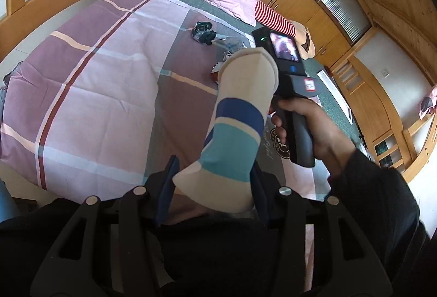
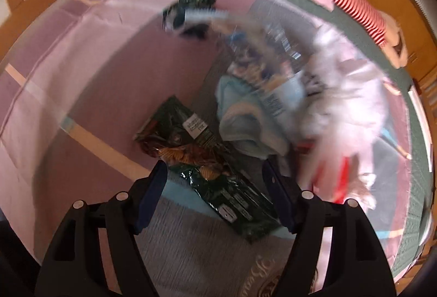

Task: Collect trash
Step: 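Grasp the green hazelnut wafer bag with the right tool and lift it, then carry the wafer bag and cup to the basket and open both tools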

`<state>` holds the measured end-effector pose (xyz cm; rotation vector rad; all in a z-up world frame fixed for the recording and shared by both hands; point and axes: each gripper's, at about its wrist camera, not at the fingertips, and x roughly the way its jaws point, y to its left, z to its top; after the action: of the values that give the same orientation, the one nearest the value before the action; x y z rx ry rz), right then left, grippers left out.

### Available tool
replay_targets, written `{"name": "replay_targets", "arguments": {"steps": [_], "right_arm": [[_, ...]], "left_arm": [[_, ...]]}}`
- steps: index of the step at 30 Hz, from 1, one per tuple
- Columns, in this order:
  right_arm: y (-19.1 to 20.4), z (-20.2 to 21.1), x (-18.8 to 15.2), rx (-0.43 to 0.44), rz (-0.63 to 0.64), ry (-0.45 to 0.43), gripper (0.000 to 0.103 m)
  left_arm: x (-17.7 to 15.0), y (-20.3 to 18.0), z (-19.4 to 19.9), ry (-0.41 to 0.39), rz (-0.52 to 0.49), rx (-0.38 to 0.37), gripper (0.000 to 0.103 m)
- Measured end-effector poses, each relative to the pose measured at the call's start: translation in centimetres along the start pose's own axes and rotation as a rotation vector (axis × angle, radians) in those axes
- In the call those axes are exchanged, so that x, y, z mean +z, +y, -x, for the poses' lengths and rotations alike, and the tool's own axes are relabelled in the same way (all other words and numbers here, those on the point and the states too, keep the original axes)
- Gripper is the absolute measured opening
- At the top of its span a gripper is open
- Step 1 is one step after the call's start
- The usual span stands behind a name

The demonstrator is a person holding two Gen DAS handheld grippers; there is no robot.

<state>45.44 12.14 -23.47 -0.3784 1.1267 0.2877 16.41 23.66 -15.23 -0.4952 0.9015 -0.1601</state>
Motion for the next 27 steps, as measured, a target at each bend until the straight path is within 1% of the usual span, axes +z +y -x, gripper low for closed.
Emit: {"name": "replay_targets", "arguments": {"steps": [1, 2, 3, 6, 8, 10, 11, 14, 17, 19, 23, 25, 27], "right_arm": [[-0.2, -0.2, -0.2, 0.018, -0.007, 0.007, 0.051], [-0.3, -0.5, -0.5, 0.044, -0.021, 0.014, 0.043], [-0.5, -0.5, -0.8, 0.069, -0.045, 0.016, 0.041], [-0.9, 0.4, -1.7, 0.13, -0.096, 0.007, 0.029], [-1.4, 1.5, -2.6, 0.183, -0.145, 0.001, 0.023], [-1.9, 3.1, -3.7, 0.274, -0.202, -0.012, 0.022], [-1.9, 3.7, -4.0, 0.299, -0.21, -0.016, 0.022], [-2.1, 5.2, -5.4, 0.313, -0.204, -0.029, 0.022], [-3.3, 8.4, -7.1, 0.429, -0.263, -0.096, 0.022], [-4.0, 10.5, -8.2, 0.457, -0.272, -0.137, 0.022], [-6.0, 17.0, -12.6, 0.524, -0.269, -0.26, 0.022], [-7.8, 19.8, -15.9, 0.553, -0.29, -0.297, 0.022], [-9.2, 21.4, -18.5, 0.56, -0.316, -0.314, 0.022]], "left_arm": [[0.0, 0.2, -0.1, 0.0, 0.001, -0.002, 0.051], [0.1, 0.5, -0.3, 0.004, 0.006, -0.002, 0.051], [0.0, 0.7, -0.2, 0.006, 0.01, -0.002, 0.051], [0.0, 0.9, -0.6, 0.013, 0.025, 0.006, 0.051], [-0.1, 0.9, -0.4, 0.013, 0.032, 0.006, 0.051], [-0.3, 0.7, 0.0, 0.002, 0.034, 0.011, 0.051], [-0.3, 0.5, 0.3, -0.004, 0.034, 0.016, 0.051], [-0.5, -0.1, 1.0, -0.014, 0.036, 0.019, 0.051], [-0.9, -1.2, 1.7, -0.022, 0.023, 0.015, 0.051], [-1.3, -2.1, 2.1, -0.023, 0.01, 0.006, 0.051], [-2.0, -4.2, 2.7, -0.025, -0.027, -0.025, 0.051], [-2.4, -5.3, 2.7, -0.015, -0.043, -0.047, 0.051], [-2.9, -6.7, 2.4, 0.004, -0.069, -0.073, 0.051]]}}
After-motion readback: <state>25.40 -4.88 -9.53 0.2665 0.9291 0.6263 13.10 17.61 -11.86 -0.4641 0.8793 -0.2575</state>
